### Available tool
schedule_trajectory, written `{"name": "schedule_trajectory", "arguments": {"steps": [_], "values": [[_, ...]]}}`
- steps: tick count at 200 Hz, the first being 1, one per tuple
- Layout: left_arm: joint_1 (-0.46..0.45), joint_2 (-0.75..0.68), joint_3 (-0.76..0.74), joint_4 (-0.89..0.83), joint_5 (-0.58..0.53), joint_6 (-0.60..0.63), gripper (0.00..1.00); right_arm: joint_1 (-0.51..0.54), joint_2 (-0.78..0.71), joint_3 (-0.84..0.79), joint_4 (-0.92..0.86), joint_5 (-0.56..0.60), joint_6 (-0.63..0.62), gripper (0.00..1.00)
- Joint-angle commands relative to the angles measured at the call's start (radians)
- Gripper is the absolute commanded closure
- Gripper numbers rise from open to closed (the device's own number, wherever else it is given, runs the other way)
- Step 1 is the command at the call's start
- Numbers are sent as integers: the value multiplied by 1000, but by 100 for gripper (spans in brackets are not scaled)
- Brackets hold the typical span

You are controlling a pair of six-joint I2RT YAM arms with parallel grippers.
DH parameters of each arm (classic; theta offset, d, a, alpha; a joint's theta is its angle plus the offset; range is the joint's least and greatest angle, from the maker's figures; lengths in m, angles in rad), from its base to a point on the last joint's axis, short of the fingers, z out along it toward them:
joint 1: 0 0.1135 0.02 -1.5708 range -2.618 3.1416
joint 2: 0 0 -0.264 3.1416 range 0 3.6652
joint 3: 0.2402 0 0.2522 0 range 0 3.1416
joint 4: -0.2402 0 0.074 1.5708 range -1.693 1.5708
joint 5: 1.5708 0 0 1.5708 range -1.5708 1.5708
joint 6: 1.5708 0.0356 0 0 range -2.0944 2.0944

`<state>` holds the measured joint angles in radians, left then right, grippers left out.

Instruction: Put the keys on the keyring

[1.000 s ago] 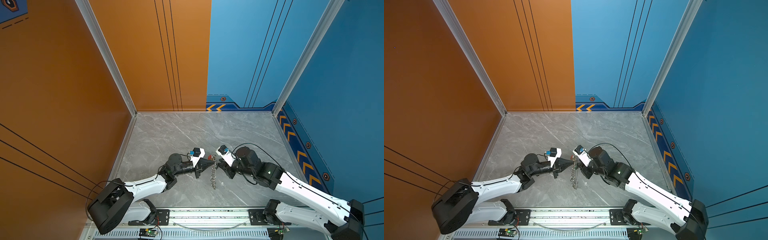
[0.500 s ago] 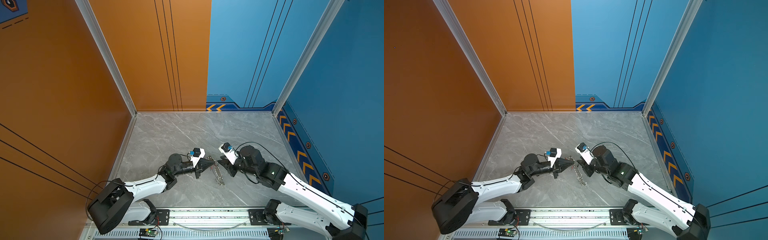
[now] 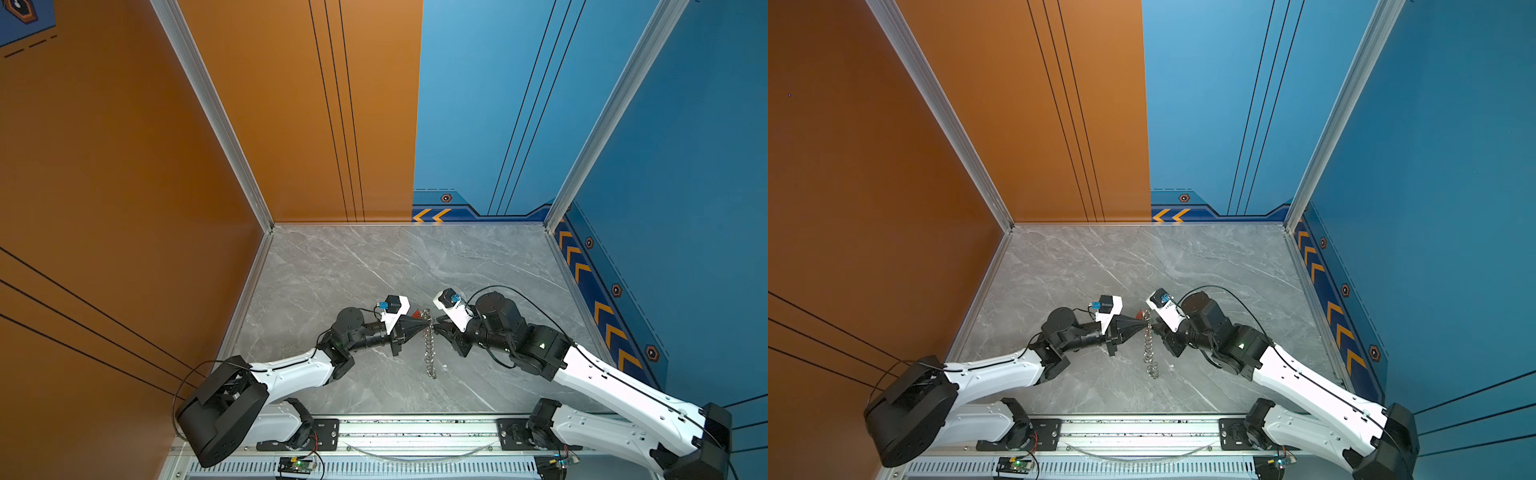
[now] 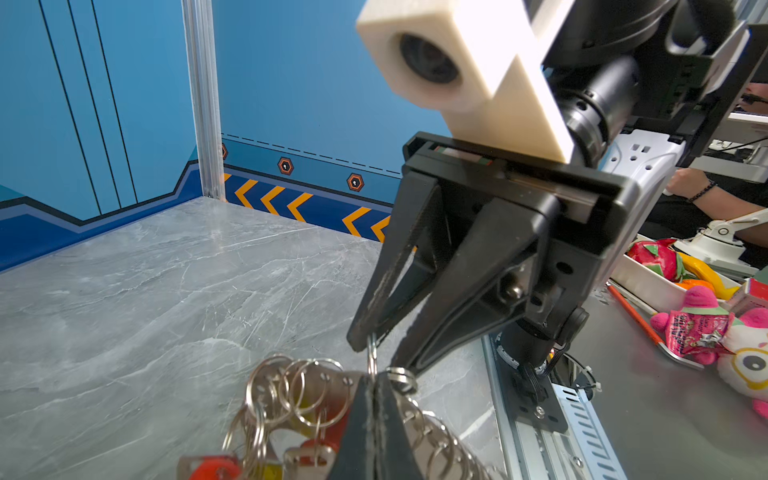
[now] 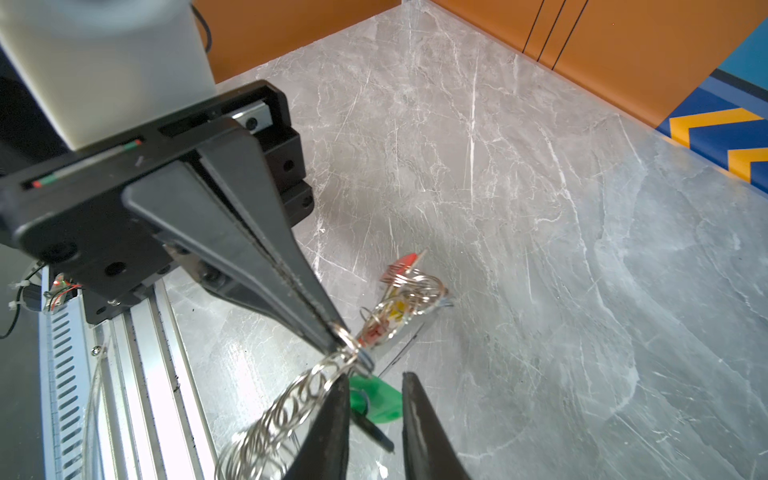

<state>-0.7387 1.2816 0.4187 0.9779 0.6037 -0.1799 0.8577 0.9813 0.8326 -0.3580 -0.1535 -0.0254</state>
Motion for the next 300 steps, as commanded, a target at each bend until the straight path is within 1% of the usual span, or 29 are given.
{"name": "schedule_trajectory", "arguments": {"steps": [1,25,40,64,82,129,168,191,228,255,300], "values": [[-5,3,6,58,-24,9,100,10,-23,-17,-3,-2,-4,76],[-6,0,7,59,-5,8,100,10,-23,-20,9,8,-2,75],[-5,3,8,70,39,1,100,10,-12,-15,14,16,1,75],[-5,13,3,116,100,-21,100,9,-6,-10,16,14,1,79],[-5,21,2,137,121,-38,100,4,-17,-13,22,-8,1,79],[-5,22,-3,156,141,-34,100,-5,-52,-39,23,-87,-7,80],[-3,8,-8,156,176,-24,100,-7,-59,-42,23,-89,-12,82],[-1,4,-14,155,169,-24,100,-10,-77,-38,21,-90,-17,84],[11,-14,-24,156,155,-27,100,-39,-135,-45,14,-89,-16,82],[13,-14,-20,155,160,-26,100,-52,-136,-44,15,-96,-8,82],[10,-14,-17,155,180,-35,100,-51,-102,-43,45,-196,1,84]]}}
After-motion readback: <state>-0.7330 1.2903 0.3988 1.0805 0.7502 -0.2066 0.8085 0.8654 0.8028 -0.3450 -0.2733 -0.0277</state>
